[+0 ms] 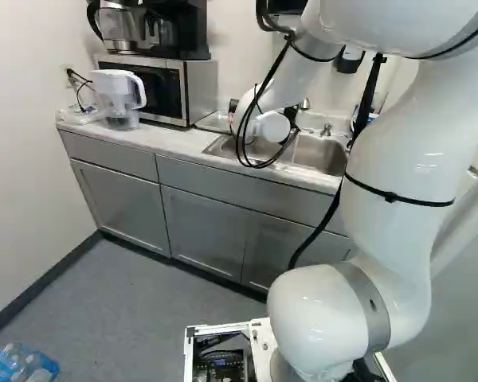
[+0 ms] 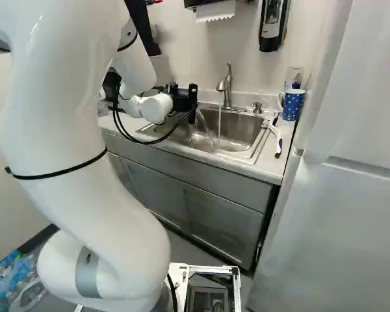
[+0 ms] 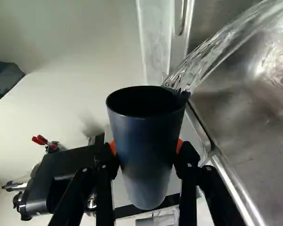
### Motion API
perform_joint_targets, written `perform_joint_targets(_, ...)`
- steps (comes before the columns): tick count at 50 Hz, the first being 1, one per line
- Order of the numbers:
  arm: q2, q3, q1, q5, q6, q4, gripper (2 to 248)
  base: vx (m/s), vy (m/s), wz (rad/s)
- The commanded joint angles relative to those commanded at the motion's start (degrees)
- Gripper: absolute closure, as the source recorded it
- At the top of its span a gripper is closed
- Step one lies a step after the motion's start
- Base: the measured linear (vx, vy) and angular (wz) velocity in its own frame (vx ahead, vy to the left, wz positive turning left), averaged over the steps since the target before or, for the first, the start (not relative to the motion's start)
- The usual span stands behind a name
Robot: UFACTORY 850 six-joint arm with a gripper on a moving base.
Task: Rinse the cup and place it in the tray
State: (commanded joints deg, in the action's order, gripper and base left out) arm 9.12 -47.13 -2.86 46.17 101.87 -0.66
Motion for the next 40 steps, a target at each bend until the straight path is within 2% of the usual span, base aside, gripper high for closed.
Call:
perform_joint_targets(23,0.0,0.0,0.0,0.0,13.8,0.0,124,0.000,0.000,0.000)
perform_joint_targets(40,0.0,0.0,0.0,0.0,13.8,0.0,124,0.000,0.000,0.000)
